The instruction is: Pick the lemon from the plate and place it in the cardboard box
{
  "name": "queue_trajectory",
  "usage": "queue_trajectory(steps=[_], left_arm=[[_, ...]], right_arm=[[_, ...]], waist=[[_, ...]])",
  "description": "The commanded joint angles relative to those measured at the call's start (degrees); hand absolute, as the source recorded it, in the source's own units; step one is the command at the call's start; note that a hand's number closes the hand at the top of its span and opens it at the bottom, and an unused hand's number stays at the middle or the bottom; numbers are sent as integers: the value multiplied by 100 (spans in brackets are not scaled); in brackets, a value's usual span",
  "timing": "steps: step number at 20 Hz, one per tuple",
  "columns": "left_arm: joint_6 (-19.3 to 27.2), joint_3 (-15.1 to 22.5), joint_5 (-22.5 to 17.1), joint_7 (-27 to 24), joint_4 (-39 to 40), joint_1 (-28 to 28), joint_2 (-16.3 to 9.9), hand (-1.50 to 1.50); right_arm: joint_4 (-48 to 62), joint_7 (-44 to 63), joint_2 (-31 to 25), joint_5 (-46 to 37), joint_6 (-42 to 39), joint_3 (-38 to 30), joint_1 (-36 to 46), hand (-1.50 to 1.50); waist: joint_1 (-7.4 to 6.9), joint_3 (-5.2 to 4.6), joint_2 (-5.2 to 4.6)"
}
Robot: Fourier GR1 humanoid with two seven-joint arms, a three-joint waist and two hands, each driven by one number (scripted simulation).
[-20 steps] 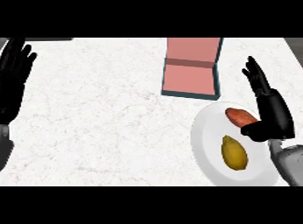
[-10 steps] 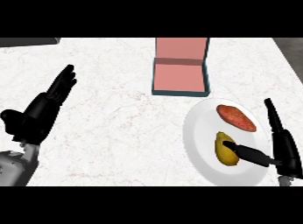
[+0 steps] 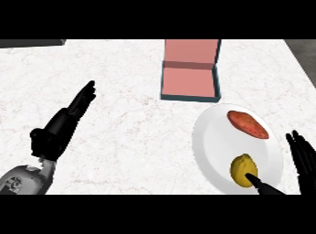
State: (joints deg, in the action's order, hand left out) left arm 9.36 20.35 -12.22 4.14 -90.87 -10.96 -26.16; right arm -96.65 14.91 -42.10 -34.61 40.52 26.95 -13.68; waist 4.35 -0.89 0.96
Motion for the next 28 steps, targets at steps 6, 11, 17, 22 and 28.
queue_trajectory(steps=[6,11,17,22,28], left_arm=[[-46,110,48,95,-36,-142,166,0],[-319,153,115,-236,308,-220,281,0],[-219,225,395,-58,89,-130,567,0],[-400,-77,405,152,365,-455,686,0],[-567,-228,590,-91,502,-379,716,0]], right_arm=[[-2747,2702,-601,-846,-1973,616,-807,-150],[-4143,4587,-381,-864,-3319,607,-294,-150],[-3739,5616,860,-973,-4335,961,1026,-150],[-3075,5384,1264,-1213,-4360,1037,951,-150],[-2462,4846,1357,-907,-4446,441,833,-150]], waist=[[-167,26,-47],[-394,59,-111],[-509,81,-99],[-433,86,-96],[-425,89,-98]])
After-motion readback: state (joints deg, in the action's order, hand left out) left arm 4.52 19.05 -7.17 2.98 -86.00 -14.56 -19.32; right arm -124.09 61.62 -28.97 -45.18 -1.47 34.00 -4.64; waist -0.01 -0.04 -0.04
